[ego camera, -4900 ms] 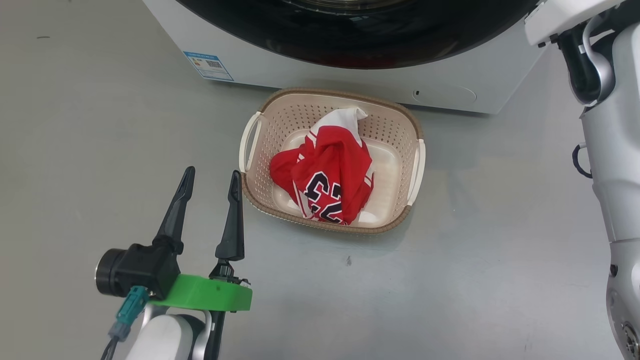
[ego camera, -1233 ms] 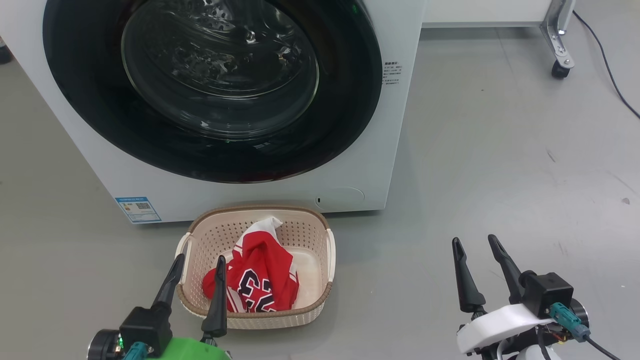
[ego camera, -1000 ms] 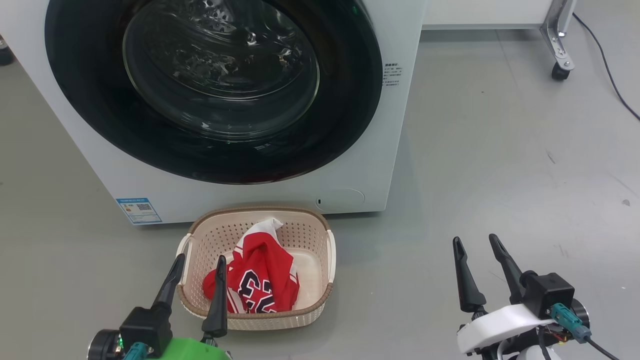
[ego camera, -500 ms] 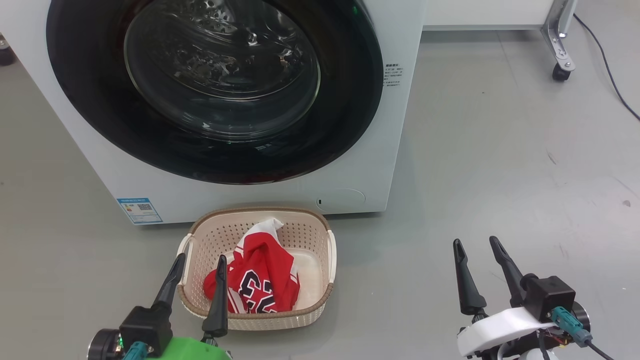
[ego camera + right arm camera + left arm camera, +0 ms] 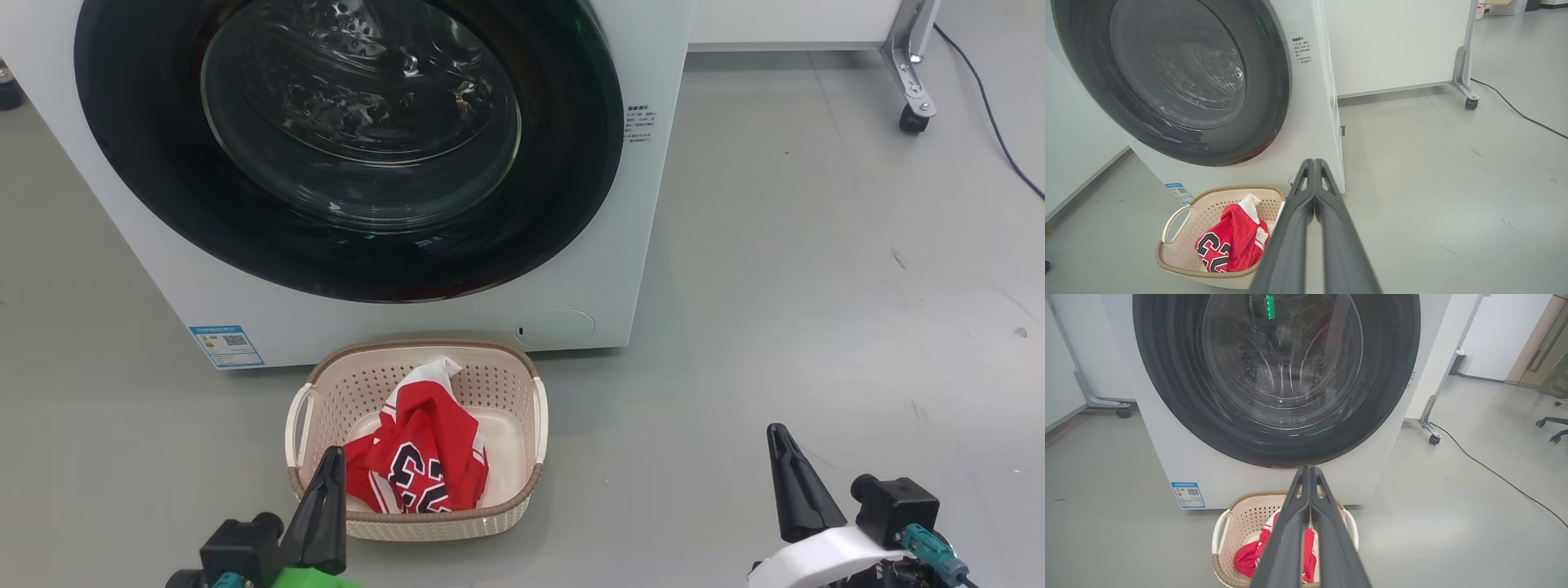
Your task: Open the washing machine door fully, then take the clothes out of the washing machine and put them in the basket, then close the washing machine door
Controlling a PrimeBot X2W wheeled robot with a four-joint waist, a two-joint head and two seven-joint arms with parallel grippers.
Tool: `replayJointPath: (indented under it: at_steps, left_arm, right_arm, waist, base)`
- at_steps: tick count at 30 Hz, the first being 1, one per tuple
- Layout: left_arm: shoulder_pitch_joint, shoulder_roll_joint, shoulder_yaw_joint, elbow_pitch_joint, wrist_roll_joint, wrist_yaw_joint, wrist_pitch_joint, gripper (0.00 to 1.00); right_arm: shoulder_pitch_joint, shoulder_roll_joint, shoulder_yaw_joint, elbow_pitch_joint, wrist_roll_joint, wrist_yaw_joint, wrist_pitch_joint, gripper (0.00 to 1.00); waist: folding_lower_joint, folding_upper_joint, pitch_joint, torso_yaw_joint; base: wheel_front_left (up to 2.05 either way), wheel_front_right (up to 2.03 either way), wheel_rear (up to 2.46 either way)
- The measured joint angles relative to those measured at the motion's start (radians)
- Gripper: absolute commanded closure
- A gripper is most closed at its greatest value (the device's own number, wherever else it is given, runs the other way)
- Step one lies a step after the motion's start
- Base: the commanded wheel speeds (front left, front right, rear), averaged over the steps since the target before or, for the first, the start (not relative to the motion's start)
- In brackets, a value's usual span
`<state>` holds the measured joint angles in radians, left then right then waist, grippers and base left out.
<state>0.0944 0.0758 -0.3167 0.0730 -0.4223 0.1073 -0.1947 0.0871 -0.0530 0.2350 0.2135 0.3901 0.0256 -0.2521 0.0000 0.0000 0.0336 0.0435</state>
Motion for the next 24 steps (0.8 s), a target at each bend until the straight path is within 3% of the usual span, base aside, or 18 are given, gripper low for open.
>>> replayJointPath:
  at_steps: [24]
  left_arm:
    - [-0.002,-0.003,0.08,0.005,-0.325,-0.044,0.053,1.0]
  right_arm:
    - [-0.003,0.001,-0.072,-0.012,0.332,0.016,0.075,1.0]
  waist:
    - [0.0,0.0,-0.006,-0.011]
  base:
    - [0.0,0.0,0.0]
